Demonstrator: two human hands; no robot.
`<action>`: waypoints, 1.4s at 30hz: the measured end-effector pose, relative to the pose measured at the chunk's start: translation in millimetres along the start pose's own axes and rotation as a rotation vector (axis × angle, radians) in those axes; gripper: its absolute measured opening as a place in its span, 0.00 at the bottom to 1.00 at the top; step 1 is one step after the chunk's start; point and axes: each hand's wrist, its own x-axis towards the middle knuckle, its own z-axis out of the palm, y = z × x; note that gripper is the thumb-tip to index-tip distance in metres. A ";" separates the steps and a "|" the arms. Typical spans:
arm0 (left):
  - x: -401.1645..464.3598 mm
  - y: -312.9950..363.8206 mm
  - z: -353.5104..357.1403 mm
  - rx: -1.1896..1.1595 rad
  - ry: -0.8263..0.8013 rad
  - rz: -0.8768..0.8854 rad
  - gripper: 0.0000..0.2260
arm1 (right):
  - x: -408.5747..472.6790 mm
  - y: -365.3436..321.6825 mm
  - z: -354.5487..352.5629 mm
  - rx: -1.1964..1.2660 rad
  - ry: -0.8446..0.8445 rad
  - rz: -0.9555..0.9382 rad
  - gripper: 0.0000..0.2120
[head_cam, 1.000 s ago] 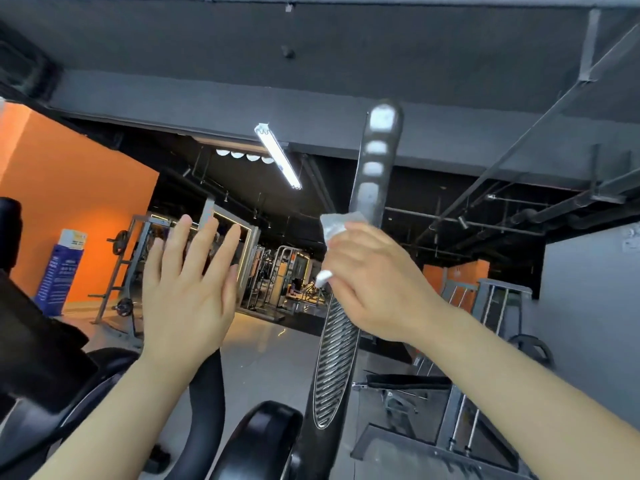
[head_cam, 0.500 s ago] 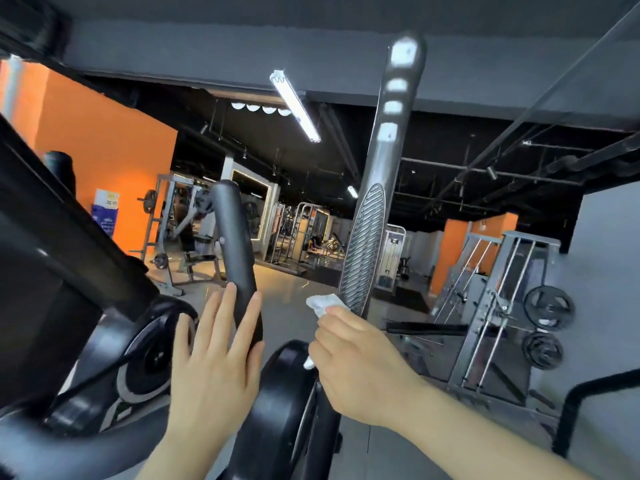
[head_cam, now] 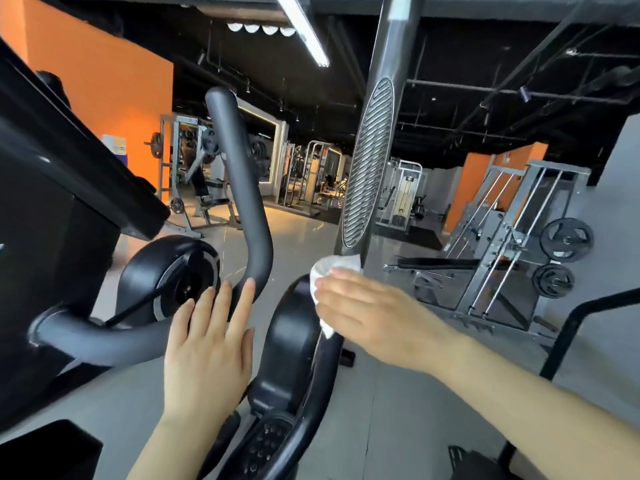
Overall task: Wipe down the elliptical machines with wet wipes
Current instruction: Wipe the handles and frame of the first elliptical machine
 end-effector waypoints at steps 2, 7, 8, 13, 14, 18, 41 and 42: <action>1.2 1.3 1.0 0.027 0.007 -0.005 0.24 | 4.0 25.0 -12.4 -0.020 0.142 0.067 0.14; -0.4 1.7 3.5 0.087 -0.039 0.013 0.24 | -11.2 33.9 23.1 -0.025 0.048 0.058 0.18; -1.4 0.6 3.8 0.098 -0.045 0.021 0.24 | -16.9 22.0 34.8 -0.004 0.049 0.061 0.16; -9.1 -6.8 0.0 0.114 -0.066 0.100 0.25 | -46.6 -58.3 82.2 0.118 0.052 0.108 0.18; -16.1 -7.3 -1.3 0.101 -0.062 0.111 0.24 | -55.5 -77.9 93.6 0.171 0.045 0.129 0.16; -75.7 2.5 -6.3 -0.053 -0.090 0.042 0.22 | -76.6 -160.0 120.7 0.389 -0.009 0.295 0.13; -117.4 12.3 -115.0 -1.408 -0.487 -1.176 0.14 | 22.2 -204.6 18.5 2.206 0.001 1.269 0.08; -117.9 12.5 -116.0 -1.413 -0.456 -1.195 0.11 | 23.9 -205.5 20.0 2.113 0.038 1.232 0.08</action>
